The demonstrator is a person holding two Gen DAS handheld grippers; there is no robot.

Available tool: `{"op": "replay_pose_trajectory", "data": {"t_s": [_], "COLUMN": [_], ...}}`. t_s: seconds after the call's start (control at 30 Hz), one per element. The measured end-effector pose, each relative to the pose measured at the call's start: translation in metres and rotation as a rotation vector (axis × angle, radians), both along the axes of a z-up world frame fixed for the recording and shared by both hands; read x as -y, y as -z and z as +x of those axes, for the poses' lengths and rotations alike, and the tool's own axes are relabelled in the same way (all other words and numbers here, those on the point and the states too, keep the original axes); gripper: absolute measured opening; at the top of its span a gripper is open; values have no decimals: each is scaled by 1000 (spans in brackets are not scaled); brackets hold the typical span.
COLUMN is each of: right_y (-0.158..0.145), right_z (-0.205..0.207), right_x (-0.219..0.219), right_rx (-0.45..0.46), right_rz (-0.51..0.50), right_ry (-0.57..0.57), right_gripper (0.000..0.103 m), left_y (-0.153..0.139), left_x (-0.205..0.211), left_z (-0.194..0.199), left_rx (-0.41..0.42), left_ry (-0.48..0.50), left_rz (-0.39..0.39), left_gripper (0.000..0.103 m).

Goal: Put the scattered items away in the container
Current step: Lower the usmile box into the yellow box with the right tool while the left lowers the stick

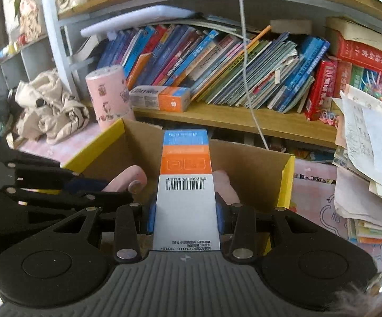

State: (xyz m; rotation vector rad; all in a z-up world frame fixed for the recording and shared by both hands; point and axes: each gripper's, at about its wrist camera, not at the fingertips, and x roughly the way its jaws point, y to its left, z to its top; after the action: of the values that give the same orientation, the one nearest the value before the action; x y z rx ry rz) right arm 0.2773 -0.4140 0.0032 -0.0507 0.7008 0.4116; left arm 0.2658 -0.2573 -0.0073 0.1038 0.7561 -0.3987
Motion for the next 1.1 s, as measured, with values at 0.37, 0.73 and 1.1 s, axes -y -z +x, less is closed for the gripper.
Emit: {"op": "replay_pose_trajectory", "data": {"t_s": [0.37,0.73,1.1], "right_y": [2,2,7], "right_z": [13,22,33], "right_x": [-4,-13,-39], "right_rx": [-11,-21,-75], "right_rz": [-5,-7,-47], "right_ry": [-21,-57,-158], "right_gripper": [38,38,42], "left_y": [5,0,-6], "left_x": [1,-7,-5], "left_z": [4,-11,-24], "left_rx": [-2,44,74], "left_ry": [7,-5,8], "left_rz": [32,33,77], "left_gripper": [18,65,71]}}
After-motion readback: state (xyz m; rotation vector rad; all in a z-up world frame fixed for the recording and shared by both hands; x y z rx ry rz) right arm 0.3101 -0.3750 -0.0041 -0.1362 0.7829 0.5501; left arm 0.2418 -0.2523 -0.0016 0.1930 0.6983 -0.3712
